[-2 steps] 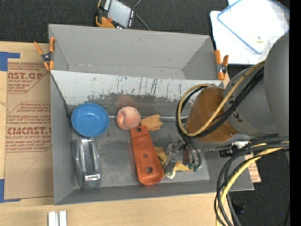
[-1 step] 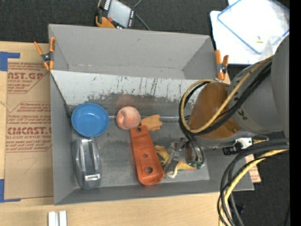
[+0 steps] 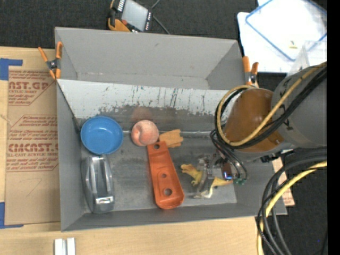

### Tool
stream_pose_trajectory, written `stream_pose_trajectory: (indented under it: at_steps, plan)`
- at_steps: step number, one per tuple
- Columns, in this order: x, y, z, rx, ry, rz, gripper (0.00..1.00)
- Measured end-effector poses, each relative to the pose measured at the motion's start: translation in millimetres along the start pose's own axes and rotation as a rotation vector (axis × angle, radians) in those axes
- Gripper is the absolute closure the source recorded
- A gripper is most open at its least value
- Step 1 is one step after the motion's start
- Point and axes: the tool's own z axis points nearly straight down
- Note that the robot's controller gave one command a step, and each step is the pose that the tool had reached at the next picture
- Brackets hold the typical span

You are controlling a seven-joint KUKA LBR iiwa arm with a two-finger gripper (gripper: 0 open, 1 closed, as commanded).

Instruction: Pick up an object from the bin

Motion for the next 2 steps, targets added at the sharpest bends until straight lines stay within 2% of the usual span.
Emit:
stream_pose_trajectory:
  at_steps: [1, 2]
  plan:
    - [8.2, 16, -95, -0.001, 0.001, 0.1, 1.0]
    - [7.9, 15, -133, -0.002, 0.003, 0.104, 1.0]
